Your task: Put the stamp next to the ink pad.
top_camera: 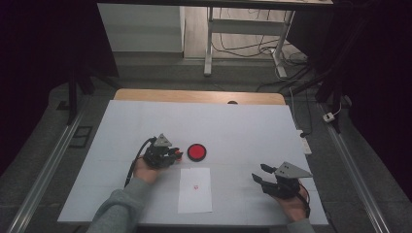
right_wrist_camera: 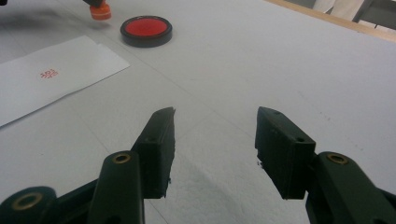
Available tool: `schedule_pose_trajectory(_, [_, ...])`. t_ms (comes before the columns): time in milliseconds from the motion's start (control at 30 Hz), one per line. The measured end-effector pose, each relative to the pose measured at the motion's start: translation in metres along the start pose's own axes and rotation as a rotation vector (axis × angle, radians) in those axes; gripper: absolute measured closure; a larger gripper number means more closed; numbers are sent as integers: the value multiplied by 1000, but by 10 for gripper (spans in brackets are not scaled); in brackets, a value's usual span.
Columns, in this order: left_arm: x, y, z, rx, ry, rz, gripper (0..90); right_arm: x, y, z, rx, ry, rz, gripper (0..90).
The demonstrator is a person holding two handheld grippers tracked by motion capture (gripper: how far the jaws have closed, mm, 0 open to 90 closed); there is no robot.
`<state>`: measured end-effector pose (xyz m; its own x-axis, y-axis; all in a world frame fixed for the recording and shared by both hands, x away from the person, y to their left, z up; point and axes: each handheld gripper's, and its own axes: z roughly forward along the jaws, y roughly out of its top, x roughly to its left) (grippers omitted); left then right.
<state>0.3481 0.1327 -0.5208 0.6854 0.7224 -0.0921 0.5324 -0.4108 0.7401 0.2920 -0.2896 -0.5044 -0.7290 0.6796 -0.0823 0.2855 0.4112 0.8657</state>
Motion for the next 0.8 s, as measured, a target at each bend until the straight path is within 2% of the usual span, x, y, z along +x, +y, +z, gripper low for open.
schedule_pose_trajectory(433, [-2,-5,7,34,18,23,719,0,0,0,-1,4,1,476])
schedule_pose_trajectory(633, [-1,-6,7,34,5,17,708,-1,-1,0,-5,4,9,476])
schedule_pose_trajectory(700, [-2,-6,7,36,15,23,654,-1,-1,0,-5,6,10,475])
schedule_pose_trajectory(800, [-3,-4,2,-4,17,14,527,-1,-1,0,-4,8,10,473])
